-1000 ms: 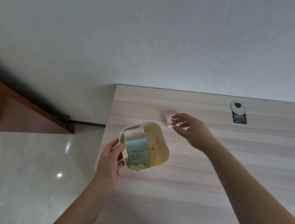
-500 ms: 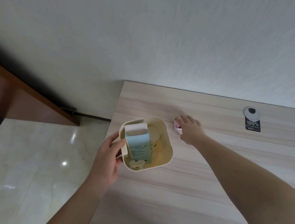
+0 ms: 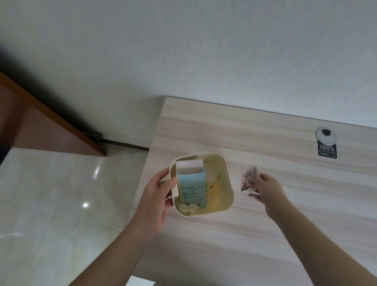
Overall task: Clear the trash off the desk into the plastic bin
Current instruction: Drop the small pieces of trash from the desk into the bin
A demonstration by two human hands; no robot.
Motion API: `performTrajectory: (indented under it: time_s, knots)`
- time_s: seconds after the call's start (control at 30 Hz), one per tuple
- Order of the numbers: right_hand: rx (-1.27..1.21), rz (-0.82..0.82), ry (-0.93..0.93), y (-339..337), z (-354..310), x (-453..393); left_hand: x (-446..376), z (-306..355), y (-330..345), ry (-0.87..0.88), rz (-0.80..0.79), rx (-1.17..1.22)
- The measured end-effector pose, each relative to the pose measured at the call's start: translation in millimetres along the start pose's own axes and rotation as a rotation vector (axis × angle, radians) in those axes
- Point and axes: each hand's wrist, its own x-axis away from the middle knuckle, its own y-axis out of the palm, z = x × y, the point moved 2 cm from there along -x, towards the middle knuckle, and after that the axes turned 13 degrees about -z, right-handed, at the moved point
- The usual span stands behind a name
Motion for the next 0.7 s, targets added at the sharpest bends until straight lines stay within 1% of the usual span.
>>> performTrajectory:
  time_s: [0.03, 0.07, 0.1, 0.17, 0.23, 0.27, 0.33, 0.37, 0.4, 0.43, 0.53, 0.63, 0.7]
  knots:
    - [-0.137, 0.003, -0.026, -1, -9, 13, 1, 0, -1, -0.002, 0.004, 0.000]
    - [-0.190, 0.016, -0.087, 0, -19, 28, 3, -1, -3, -0.004, 0.010, 0.002]
    - [-0.153, 0.044, -0.179, 2, -31, 44, 5, -1, -5, -0.004, 0.015, 0.005]
    - [0.051, 0.090, -0.376, 13, -54, 84, 8, -2, -8, -0.005, 0.015, -0.001]
    - [0.203, 0.030, -0.535, 32, -71, 121, 12, -2, -11, -0.002, 0.012, -0.012]
    - [0.271, -0.021, -0.580, 44, -76, 135, 14, -2, -12, 0.002, 0.011, -0.013]
    - [0.512, -0.054, -0.632, 64, -78, 153, 18, -3, -15, 0.012, 0.008, -0.004]
    - [0.660, -0.034, -0.667, 72, -76, 158, 20, -3, -17, 0.016, 0.002, 0.006]
    - [0.758, -0.011, -0.698, 79, -74, 160, 22, -2, -20, 0.020, -0.005, 0.017]
    - [0.786, 0.001, -0.711, 84, -72, 162, 24, -1, -24, 0.024, -0.012, 0.027]
    - [0.708, -0.005, -0.670, 89, -68, 165, 33, 5, -37, 0.031, -0.031, 0.018]
    - [0.683, 0.057, -0.653, 87, -72, 165, 43, 11, -48, 0.028, -0.052, -0.026]
    - [0.620, 0.102, -0.662, 84, -76, 169, 48, 15, -53, 0.030, -0.072, -0.056]
